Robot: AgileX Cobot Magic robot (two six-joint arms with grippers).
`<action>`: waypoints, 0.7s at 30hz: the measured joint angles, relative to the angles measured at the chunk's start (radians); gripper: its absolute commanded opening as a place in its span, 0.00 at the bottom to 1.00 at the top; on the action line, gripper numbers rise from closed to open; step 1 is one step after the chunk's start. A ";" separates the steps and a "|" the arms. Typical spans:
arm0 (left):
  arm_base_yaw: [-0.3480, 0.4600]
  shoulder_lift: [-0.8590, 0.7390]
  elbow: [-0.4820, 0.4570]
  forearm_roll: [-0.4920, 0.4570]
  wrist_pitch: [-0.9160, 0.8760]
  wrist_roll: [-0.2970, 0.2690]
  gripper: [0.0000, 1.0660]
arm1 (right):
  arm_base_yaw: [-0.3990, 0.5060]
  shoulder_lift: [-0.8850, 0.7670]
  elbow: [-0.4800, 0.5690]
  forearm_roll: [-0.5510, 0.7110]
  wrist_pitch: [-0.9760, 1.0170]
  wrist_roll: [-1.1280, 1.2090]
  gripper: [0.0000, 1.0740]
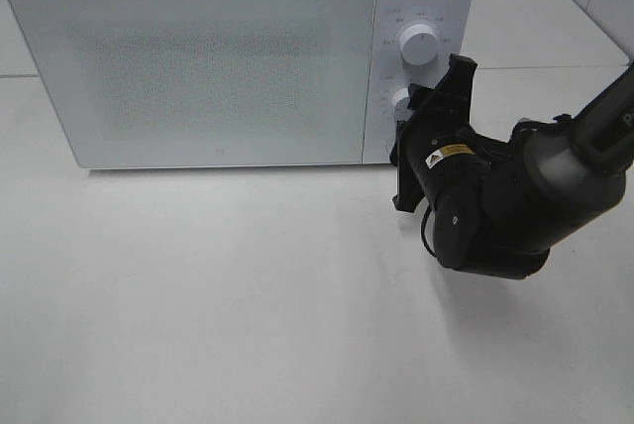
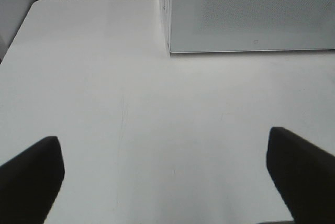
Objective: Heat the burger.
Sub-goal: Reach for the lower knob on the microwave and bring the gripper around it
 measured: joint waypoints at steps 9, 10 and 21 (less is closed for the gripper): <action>0.000 0.000 0.000 0.000 0.000 0.000 0.92 | 0.000 0.000 0.000 0.001 0.000 0.000 0.08; 0.000 0.000 0.000 0.000 0.000 0.000 0.92 | 0.000 0.000 0.000 0.004 0.000 0.000 0.10; 0.000 0.000 0.000 0.000 0.000 0.000 0.92 | 0.002 0.000 -0.003 0.025 0.000 -0.029 0.34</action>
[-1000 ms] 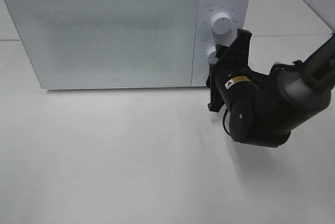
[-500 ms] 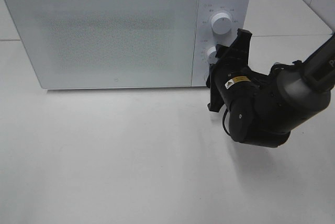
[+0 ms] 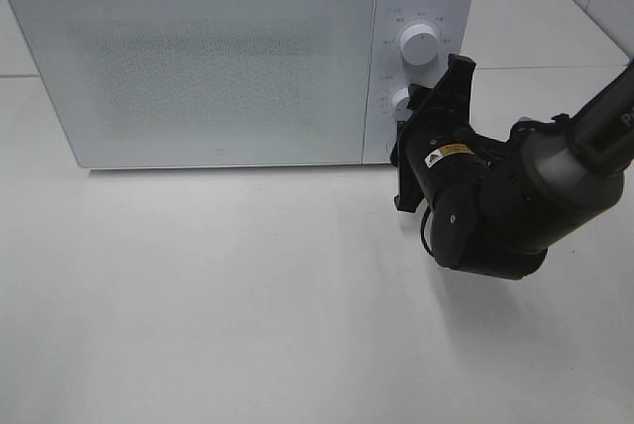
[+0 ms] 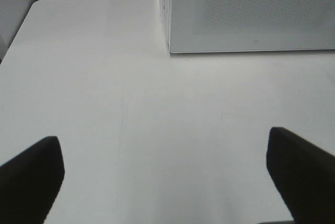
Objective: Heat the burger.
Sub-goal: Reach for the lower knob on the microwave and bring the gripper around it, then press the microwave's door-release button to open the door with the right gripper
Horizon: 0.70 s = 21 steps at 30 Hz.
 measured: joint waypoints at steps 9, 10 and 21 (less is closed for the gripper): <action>0.000 0.000 0.000 0.000 0.000 0.000 0.92 | 0.001 -0.008 0.016 0.003 -0.008 0.000 0.64; 0.000 0.000 0.000 0.000 0.000 0.000 0.92 | 0.001 -0.008 0.016 0.003 -0.008 0.000 0.64; 0.000 0.000 0.000 0.000 0.000 0.000 0.92 | 0.009 -0.069 0.188 -0.108 -0.008 -0.062 0.66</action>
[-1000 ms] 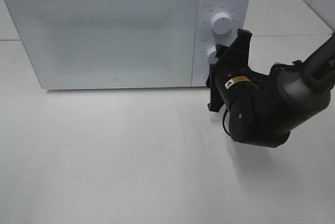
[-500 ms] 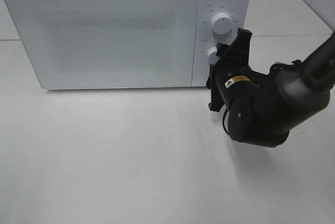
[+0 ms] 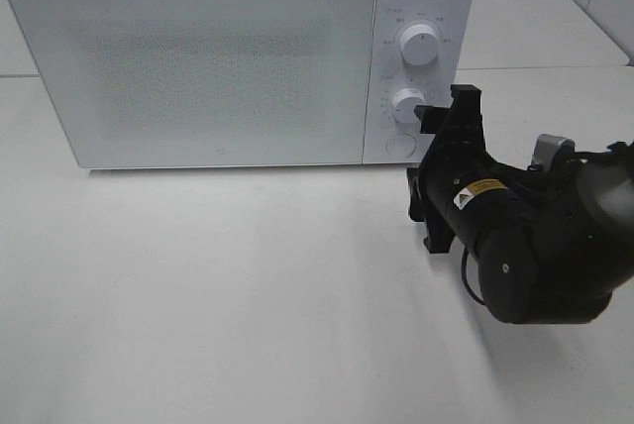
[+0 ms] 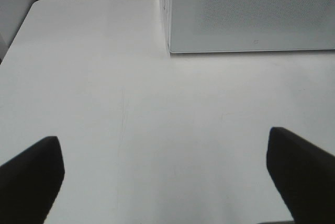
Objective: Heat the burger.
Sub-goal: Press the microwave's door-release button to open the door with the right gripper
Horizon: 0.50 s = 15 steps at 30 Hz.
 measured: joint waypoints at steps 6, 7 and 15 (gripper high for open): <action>0.000 0.000 0.000 0.000 0.000 0.000 0.92 | 0.000 -0.062 0.077 -0.035 0.001 -0.014 0.66; 0.000 0.000 0.000 0.000 0.000 0.000 0.92 | 0.000 -0.087 0.108 -0.053 0.001 -0.017 0.66; 0.000 0.000 0.000 0.000 0.000 0.000 0.92 | 0.000 -0.193 0.180 -0.086 0.001 -0.088 0.66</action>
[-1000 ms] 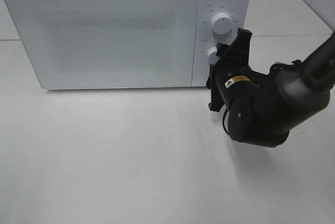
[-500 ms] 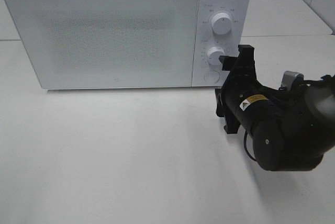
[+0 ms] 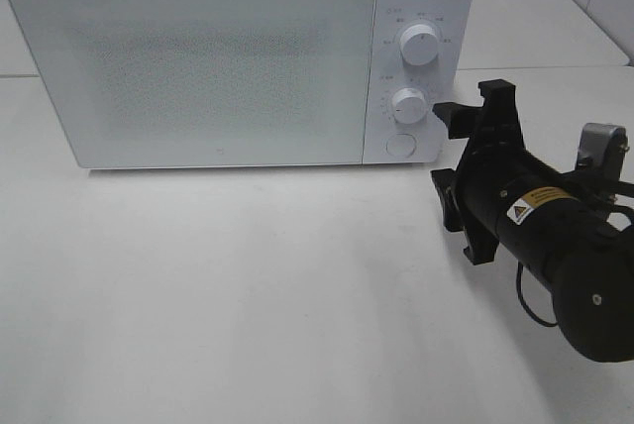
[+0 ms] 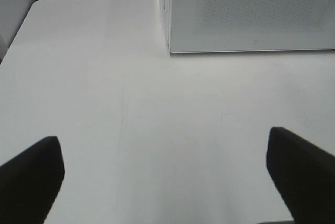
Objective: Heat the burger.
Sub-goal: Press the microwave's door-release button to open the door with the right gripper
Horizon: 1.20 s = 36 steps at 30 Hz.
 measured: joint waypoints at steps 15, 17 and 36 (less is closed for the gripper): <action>0.000 0.000 0.000 0.000 0.000 0.000 0.92 | 0.000 -0.205 0.010 -0.009 0.359 -0.488 0.66; 0.000 0.000 0.000 0.000 0.000 0.000 0.92 | 0.000 -0.209 0.010 -0.007 0.423 -0.569 0.66; 0.000 0.000 0.000 0.000 0.000 0.000 0.92 | 0.000 -0.215 -0.111 0.118 0.929 -1.364 0.66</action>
